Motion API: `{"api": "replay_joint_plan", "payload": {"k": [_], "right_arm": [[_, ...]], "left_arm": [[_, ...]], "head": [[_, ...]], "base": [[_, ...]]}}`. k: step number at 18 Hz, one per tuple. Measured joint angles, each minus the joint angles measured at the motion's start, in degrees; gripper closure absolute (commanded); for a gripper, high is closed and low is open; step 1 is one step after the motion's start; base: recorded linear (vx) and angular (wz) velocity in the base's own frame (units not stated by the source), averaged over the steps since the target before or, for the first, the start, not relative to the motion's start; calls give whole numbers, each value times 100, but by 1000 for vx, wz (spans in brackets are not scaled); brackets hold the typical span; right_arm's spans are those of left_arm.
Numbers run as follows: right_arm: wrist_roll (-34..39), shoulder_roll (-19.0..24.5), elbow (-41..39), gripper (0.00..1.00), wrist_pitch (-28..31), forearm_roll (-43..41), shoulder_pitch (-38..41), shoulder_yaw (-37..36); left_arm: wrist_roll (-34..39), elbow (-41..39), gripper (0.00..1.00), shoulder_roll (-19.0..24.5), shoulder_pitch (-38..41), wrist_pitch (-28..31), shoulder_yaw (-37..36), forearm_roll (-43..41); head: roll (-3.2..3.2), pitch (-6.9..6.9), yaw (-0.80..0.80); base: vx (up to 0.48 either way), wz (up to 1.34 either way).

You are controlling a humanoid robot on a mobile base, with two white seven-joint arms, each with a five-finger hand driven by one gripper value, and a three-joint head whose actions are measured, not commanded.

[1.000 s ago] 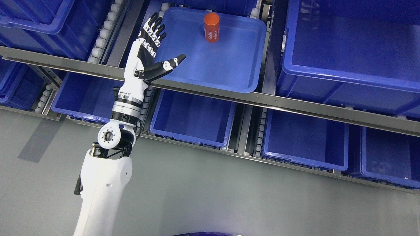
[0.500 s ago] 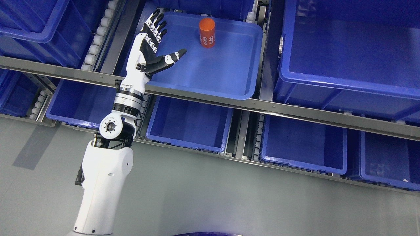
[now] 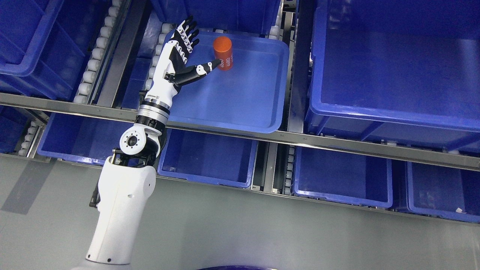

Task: Grab orange capacitor from left shelf to right desk
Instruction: 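Close the left hand fingers around the orange capacitor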

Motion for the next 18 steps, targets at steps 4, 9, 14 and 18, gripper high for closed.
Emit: {"api": "replay_joint_plan", "payload": {"k": [4,9,14,18], "right_arm": [[0,0,0,0,0,0,0,0],[0,0,0,0,0,0,0,0],[0,0,0,0,0,0,0,0],[0,0,0,0,0,0,0,0]], "left_arm": [[-42,40,0,0,5,153,-44,-176],[-117,100,2,0,-57,393,-118,-319],[-141,227,15,0,-198,434,-201,-378],[-146,343,23,0,-252,435,-232,-398]], "head": [[0,0,0],[0,0,0],[0,0,0],[0,0,0]], "base": [[63,-59],[43,-47],[27,-15],[0,0]]}}
